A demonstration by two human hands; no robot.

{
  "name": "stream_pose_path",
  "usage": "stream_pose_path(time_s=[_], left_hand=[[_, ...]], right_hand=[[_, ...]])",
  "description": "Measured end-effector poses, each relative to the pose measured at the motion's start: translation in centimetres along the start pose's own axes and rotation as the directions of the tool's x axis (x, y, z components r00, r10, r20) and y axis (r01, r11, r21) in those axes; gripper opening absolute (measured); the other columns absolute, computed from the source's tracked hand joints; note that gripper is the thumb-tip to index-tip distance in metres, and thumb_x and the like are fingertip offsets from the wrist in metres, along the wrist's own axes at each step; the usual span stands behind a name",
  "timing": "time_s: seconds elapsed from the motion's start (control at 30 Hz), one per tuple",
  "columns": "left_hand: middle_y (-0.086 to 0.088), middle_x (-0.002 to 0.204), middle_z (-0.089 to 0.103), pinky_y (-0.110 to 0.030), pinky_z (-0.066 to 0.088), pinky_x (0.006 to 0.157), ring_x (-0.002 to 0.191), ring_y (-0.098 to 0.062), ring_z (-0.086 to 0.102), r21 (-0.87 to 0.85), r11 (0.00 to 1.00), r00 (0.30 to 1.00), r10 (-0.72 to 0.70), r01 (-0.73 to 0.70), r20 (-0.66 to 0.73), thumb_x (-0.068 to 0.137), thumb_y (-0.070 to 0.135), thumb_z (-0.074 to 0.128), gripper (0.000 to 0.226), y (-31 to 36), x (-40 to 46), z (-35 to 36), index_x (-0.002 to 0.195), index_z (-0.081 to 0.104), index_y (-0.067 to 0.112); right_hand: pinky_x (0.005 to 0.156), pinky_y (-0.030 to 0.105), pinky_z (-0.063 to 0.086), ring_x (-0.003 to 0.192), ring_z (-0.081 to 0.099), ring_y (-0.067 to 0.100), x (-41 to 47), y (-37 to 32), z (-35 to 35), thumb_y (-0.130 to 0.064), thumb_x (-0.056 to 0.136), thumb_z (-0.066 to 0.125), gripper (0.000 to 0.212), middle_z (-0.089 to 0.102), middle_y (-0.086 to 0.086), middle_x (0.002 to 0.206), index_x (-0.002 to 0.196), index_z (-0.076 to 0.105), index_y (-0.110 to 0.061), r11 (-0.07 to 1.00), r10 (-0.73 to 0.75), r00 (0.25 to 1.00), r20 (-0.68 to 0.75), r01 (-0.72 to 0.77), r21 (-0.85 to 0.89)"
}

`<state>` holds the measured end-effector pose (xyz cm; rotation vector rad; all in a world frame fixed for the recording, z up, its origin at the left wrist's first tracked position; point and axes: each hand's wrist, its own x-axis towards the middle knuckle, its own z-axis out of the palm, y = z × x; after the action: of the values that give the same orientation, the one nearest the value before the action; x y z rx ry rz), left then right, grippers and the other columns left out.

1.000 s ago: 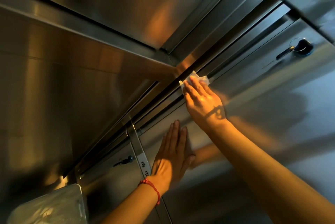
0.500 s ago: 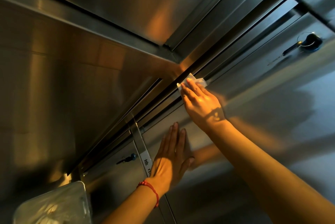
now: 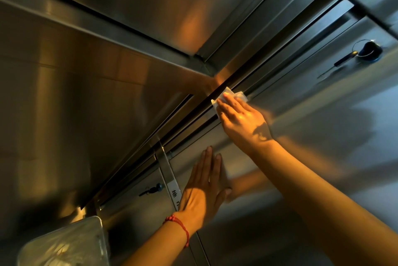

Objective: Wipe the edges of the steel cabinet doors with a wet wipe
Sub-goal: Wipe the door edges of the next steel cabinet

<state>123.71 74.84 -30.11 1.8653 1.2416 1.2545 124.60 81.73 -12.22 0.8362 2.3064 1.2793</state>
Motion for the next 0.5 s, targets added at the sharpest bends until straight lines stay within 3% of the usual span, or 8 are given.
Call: stream_pose_path(time_s=[0.1,0.2,0.27,0.33,0.4,0.5], left_hand=[[-0.004,0.139,-0.038,-0.034,-0.029,0.104,0.127,-0.028,-0.039,-0.032,0.999,1.0,0.004,-0.005,-0.009,0.094,0.042,0.043,0.078,0.3,0.0,-0.1,0.135,-0.02,0.024],[-0.004,0.138,-0.04,-0.033,-0.029,0.103,0.127,-0.027,-0.039,-0.001,1.0,1.0,0.0,0.0,0.017,0.095,0.043,0.041,0.077,0.2,0.0,-0.2,0.135,-0.022,0.025],[-0.006,0.141,-0.034,-0.037,-0.026,0.105,0.13,-0.03,-0.034,-0.032,0.999,1.0,0.014,-0.014,0.005,0.094,0.04,0.045,0.077,0.4,0.0,-0.4,0.137,-0.016,0.023],[-0.012,0.147,-0.015,-0.049,-0.012,0.108,0.135,-0.039,-0.016,-0.045,0.998,0.999,0.032,-0.032,-0.005,0.09,0.033,0.057,0.077,0.6,0.0,-0.8,0.141,0.002,0.017],[-0.026,0.146,0.015,-0.061,0.016,0.101,0.132,-0.049,0.016,0.014,0.998,0.998,0.054,-0.054,-0.027,0.077,0.027,0.073,0.083,0.9,-0.2,-1.0,0.139,0.025,0.004],[-0.031,0.135,0.041,-0.059,0.04,0.088,0.12,-0.047,0.043,0.082,0.997,0.999,0.006,-0.003,-0.042,0.064,0.032,0.083,0.092,1.0,-0.3,-0.8,0.134,0.037,-0.005]], right_hand=[[0.086,0.037,0.052,0.102,0.065,0.028,-0.2,0.0,0.1,-0.006,0.081,0.036,0.04,0.071,0.014,0.1,0.09,0.075,-0.003,0.999,0.037,0.999,-0.005,-0.037,-0.004],[0.093,0.038,0.049,0.11,0.059,0.03,-0.4,-0.6,0.1,-0.005,0.084,0.052,0.027,0.067,0.017,0.111,0.103,0.071,-0.001,0.999,0.038,0.999,0.007,-0.037,-0.02],[0.103,0.036,0.037,0.123,0.049,0.031,-0.1,-0.4,-0.1,-0.005,0.09,0.044,0.034,0.058,0.02,0.125,0.118,0.061,0.002,0.999,0.048,0.998,0.03,-0.047,-0.011],[0.107,0.036,0.032,0.127,0.043,0.032,0.2,0.4,-0.7,-0.004,0.093,0.031,0.04,0.053,0.022,0.13,0.121,0.058,0.005,0.999,0.035,0.998,0.049,-0.036,0.015],[0.091,0.036,0.048,0.108,0.061,0.031,0.1,1.1,-0.9,-0.005,0.084,0.033,0.042,0.067,0.019,0.107,0.096,0.072,0.002,0.998,0.06,0.997,-0.054,-0.06,0.015],[0.08,0.04,0.055,0.099,0.065,0.03,-0.7,1.0,-0.6,-0.003,0.082,0.038,0.037,0.07,0.018,0.099,0.091,0.074,0.001,0.998,0.059,0.993,-0.104,-0.057,0.021]])
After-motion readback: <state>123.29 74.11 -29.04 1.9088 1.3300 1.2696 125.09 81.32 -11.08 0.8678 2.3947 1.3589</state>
